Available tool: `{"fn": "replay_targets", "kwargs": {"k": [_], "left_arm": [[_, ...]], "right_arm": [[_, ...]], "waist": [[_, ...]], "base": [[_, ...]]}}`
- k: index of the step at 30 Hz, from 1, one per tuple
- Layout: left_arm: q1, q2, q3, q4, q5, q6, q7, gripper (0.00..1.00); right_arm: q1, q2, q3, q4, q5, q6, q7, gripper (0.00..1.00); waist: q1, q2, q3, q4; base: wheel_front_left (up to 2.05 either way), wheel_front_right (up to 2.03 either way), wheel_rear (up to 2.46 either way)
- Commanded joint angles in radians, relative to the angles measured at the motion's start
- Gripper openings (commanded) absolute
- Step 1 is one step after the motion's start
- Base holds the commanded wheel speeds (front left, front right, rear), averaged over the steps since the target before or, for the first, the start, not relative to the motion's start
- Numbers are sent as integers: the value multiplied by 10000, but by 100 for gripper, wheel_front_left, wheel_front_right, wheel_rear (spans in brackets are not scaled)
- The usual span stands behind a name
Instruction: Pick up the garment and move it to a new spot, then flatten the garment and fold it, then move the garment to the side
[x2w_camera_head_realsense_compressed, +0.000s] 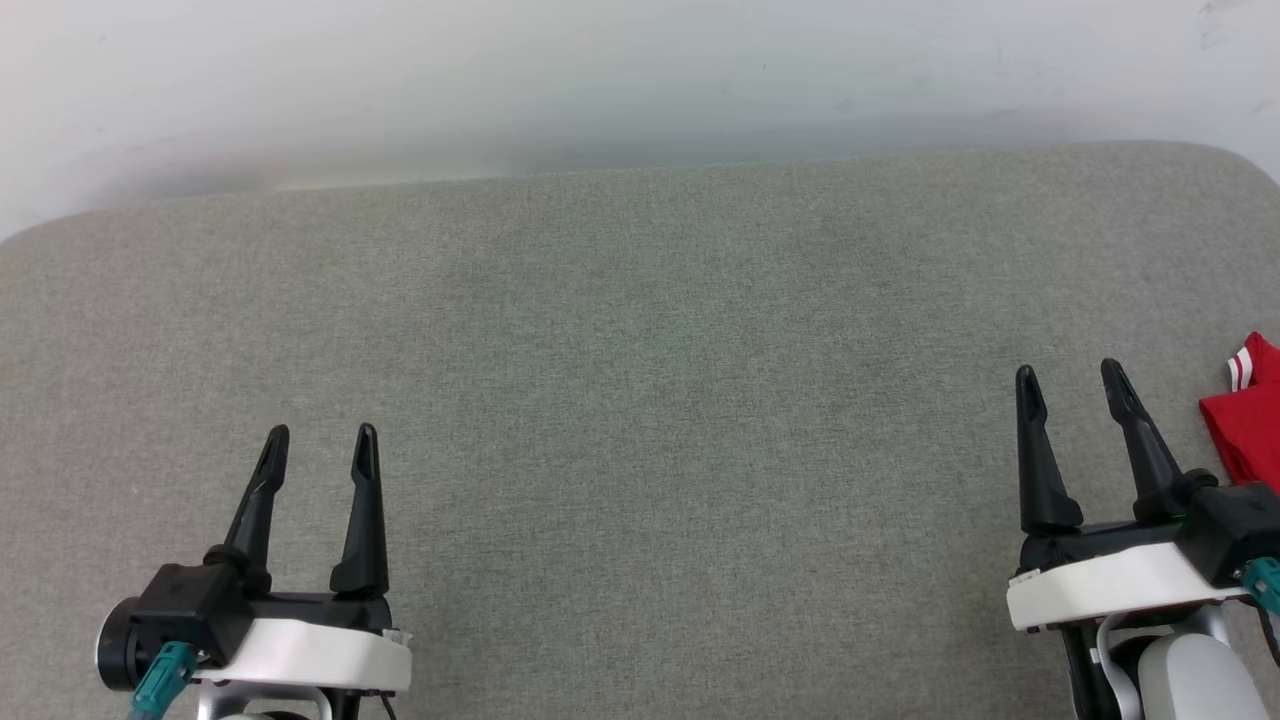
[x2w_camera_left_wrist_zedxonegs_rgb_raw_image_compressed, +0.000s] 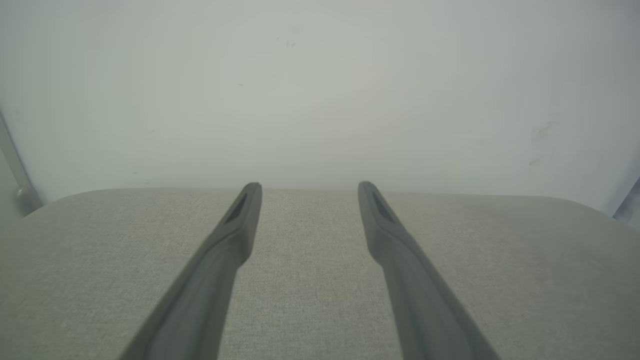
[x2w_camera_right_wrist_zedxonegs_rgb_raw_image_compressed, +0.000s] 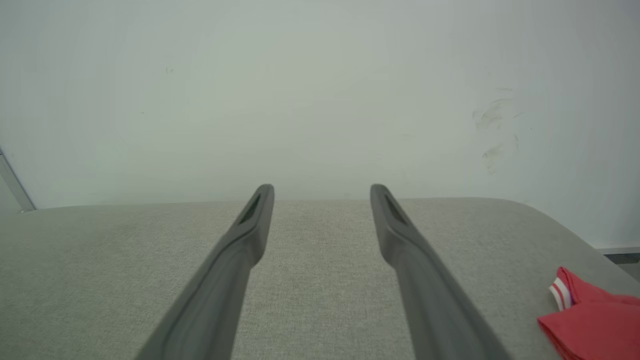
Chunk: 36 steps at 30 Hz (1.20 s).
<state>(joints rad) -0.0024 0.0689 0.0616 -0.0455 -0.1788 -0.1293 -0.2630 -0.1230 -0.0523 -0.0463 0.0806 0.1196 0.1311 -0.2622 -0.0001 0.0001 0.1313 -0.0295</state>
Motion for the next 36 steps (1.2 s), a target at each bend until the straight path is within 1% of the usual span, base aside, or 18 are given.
{"fn": "replay_targets", "kwargs": {"k": [1,14,15,19,21,29,30,33,34,36], "left_arm": [[148,-13,-22,43,5,-11,-21,100],[165,-55,38,-34,-77,-12,-21,100],[163,-52,32,-61,-77,-12,-21,0],[183,-136,34,331,-101,2,46,0],[191,-135,12,329,-299,4,70,0],[63,-40,-45,581,-1973,23,389,0],[2,-10,-65,699,-2552,18,502,0],[-56,15,-82,811,-3103,12,611,0],[-113,39,-97,916,-3637,7,719,0],[-148,53,-106,985,-3983,5,788,0]], "right_arm": [[11,38,6,-45,14,-7,-26,100],[122,39,117,-133,113,-7,-28,100],[117,39,122,-141,121,-7,-29,0],[122,0,135,237,138,0,4,0],[145,-1,152,222,342,0,27,0],[149,-101,177,364,2083,0,351,0],[141,-132,184,425,2683,-1,464,0],[137,-159,188,479,3253,-1,575,0],[135,-182,190,529,3805,-1,682,0],[134,-196,189,560,4161,-1,757,0]], "waist": [[1,-1,-6,6],[1,-1,-25,5],[1,-1,-17,3],[1,-1,-22,3],[1,-1,-30,5],[1,-1,-112,24],[1,-1,-142,31],[1,-1,-173,38],[1,-1,-203,45],[1,-1,-223,50]], "base": [[0,0,0],[0,0,0],[0,0,0],[0,0,0],[0,0,0],[0,0,0],[0,0,0],[0,0,0],[0,0,0],[0,0,0]]}}
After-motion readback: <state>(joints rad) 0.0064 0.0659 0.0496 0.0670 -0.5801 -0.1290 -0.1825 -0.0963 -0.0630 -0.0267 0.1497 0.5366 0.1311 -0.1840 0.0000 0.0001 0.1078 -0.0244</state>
